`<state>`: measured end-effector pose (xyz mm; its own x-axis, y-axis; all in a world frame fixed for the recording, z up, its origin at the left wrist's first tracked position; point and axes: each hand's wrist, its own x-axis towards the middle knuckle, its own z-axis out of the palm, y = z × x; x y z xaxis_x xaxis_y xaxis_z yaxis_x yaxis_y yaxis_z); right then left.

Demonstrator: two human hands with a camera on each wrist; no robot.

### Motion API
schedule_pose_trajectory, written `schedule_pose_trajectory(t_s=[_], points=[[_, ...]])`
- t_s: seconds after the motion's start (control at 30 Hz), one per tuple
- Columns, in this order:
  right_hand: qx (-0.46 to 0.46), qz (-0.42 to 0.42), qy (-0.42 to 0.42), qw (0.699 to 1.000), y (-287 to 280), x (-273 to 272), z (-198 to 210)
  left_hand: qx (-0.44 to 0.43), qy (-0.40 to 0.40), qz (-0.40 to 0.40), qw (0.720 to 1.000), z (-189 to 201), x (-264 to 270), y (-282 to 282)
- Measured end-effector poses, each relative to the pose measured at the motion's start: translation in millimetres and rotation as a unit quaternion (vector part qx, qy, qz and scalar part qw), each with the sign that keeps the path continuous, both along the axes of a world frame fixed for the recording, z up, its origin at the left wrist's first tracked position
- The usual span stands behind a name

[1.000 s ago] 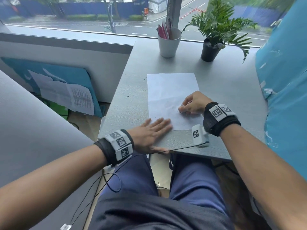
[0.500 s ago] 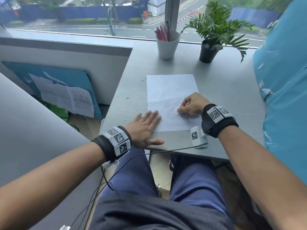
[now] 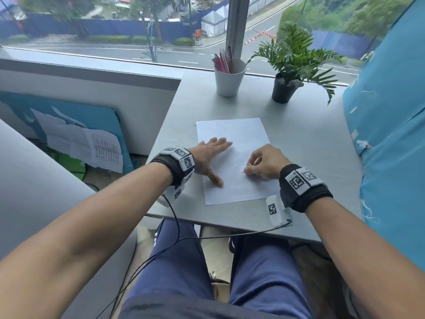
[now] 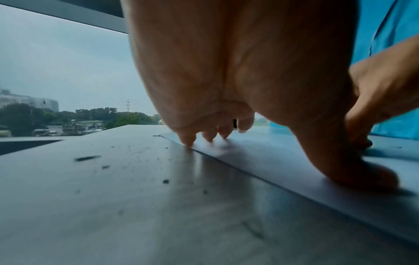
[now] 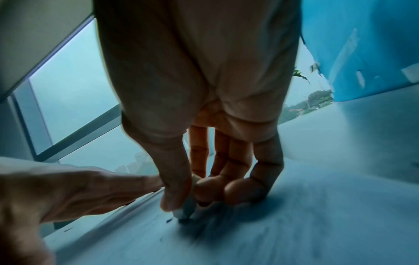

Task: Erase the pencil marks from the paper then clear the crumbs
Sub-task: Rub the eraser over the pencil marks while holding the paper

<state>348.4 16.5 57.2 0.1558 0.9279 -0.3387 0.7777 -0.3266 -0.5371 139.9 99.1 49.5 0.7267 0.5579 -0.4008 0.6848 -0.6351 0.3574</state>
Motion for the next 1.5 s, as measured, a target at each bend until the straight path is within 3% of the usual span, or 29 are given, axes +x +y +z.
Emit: schedule_pose_trajectory(t_s=[0.07, 0.2, 0.33, 0.47, 0.63, 0.77, 0.9, 1.03, 1.17, 1.27, 1.3, 1.4, 1.43, 1.5], points=[[0.034, 0.010, -0.011, 0.999, 8, -5, 6, 0.002, 0.037, -0.009, 0.999, -2, 5, 6], [0.054, 0.031, 0.049, 0.997, 35, -26, 18, 0.009, 0.081, -0.005, 0.997, -1, 10, 10], [0.068, -0.009, 0.008, 0.998, 52, -31, 13, 0.007, 0.091, -0.007, 0.996, 1, 12, 8], [0.016, 0.114, 0.009, 0.993, 32, -49, 9, 0.003, 0.107, -0.009, 0.994, -1, 13, 8], [0.061, 0.022, -0.006, 0.998, 52, -28, 13, 0.013, 0.102, -0.008, 0.995, -3, 14, 8], [0.024, 0.136, -0.008, 0.990, 35, -48, 10, 0.007, 0.116, -0.002, 0.993, -4, 17, 11], [0.074, 0.011, -0.019, 0.997, 51, -24, 12, 0.019, 0.121, -0.002, 0.992, -4, 18, 11], [0.034, 0.126, -0.016, 0.991, 31, -48, 10, 0.013, 0.129, -0.005, 0.992, -3, 18, 11], [0.087, -0.013, -0.026, 0.996, 47, -26, 13, 0.022, 0.135, 0.000, 0.991, -1, 20, 9], [0.048, 0.111, -0.028, 0.992, 26, -53, 9, 0.019, 0.141, 0.000, 0.990, -1, 21, 8], [0.038, 0.108, -0.028, 0.993, 26, -51, 10, 0.022, 0.140, 0.000, 0.990, -1, 22, 8], [0.074, -0.021, -0.021, 0.997, 43, -24, 14, 0.027, 0.140, 0.002, 0.990, -1, 23, 8], [0.079, -0.020, -0.025, 0.996, 43, -27, 12, 0.029, 0.141, 0.003, 0.990, -1, 23, 7], [0.044, 0.073, -0.034, 0.996, 32, -47, 9, 0.021, 0.146, 0.004, 0.989, -1, 22, 7]])
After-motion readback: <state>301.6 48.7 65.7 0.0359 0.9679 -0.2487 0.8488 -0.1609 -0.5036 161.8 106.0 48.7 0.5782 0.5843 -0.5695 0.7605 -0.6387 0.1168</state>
